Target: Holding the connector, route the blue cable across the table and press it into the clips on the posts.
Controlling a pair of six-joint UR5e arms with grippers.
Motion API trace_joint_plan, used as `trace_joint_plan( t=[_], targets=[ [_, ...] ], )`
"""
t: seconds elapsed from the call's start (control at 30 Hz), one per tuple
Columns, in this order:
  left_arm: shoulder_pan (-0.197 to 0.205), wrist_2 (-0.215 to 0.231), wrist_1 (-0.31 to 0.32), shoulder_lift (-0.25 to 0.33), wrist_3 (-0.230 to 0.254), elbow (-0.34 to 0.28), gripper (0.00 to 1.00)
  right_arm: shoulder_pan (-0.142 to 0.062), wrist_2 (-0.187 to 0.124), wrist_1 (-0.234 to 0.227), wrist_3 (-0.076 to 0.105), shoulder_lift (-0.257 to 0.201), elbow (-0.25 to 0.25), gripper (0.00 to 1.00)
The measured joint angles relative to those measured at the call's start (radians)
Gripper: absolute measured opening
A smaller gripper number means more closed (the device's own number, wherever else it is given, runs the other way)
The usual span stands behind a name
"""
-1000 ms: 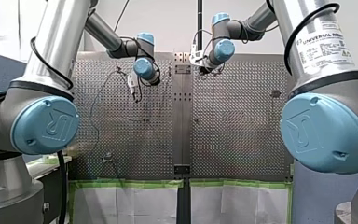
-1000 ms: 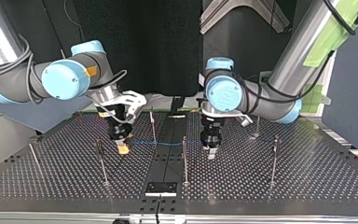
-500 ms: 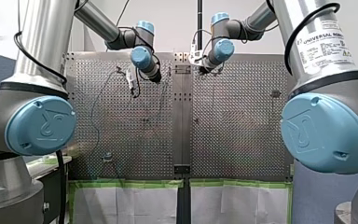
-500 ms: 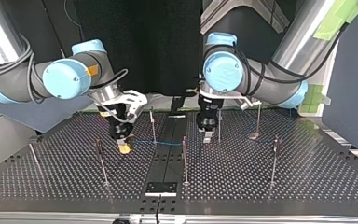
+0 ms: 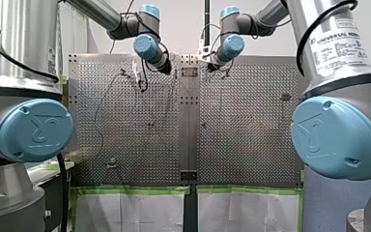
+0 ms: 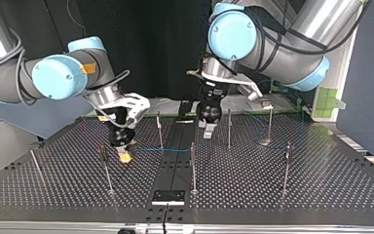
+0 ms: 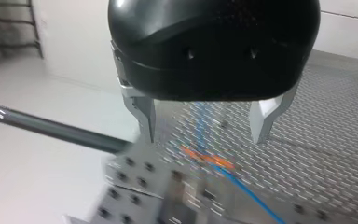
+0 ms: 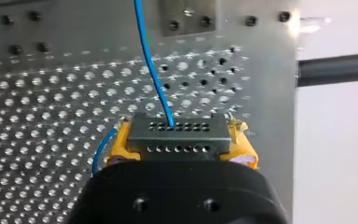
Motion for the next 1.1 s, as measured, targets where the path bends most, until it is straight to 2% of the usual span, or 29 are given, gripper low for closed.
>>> trace_joint_plan(
  t=[0.1, 0.23, 0.5, 0.73, 0.93, 1.1],
  targets=[
    [-0.026, -0.01, 0.016, 0.02, -0.006, 0.02, 1.0, -0.002, 0.003, 0.002, 0.003, -0.004, 0.001, 0.0],
    [-0.064, 0.001, 0.022, 0.027, -0.008, 0.04, 1.0, -0.005, 0.006, 0.005, 0.006, -0.006, 0.001, 0.0],
    [-0.126, 0.004, 0.017, -0.011, 0.002, 0.071, 1.0, -0.01, 0.008, 0.014, 0.008, -0.01, 0.002, 0.0],
    [-0.139, -0.019, -0.003, -0.068, 0.008, 0.127, 1.0, -0.018, 0.011, 0.021, 0.014, -0.014, 0.002, 0.0],
    [-0.145, -0.061, -0.02, -0.121, 0.021, 0.179, 1.0, -0.019, 0.012, 0.022, 0.012, -0.015, 0.004, 0.0],
    [-0.141, -0.072, -0.017, -0.152, 0.02, 0.217, 1.0, -0.02, 0.012, 0.022, 0.009, -0.015, 0.005, 0.0]
  ],
)
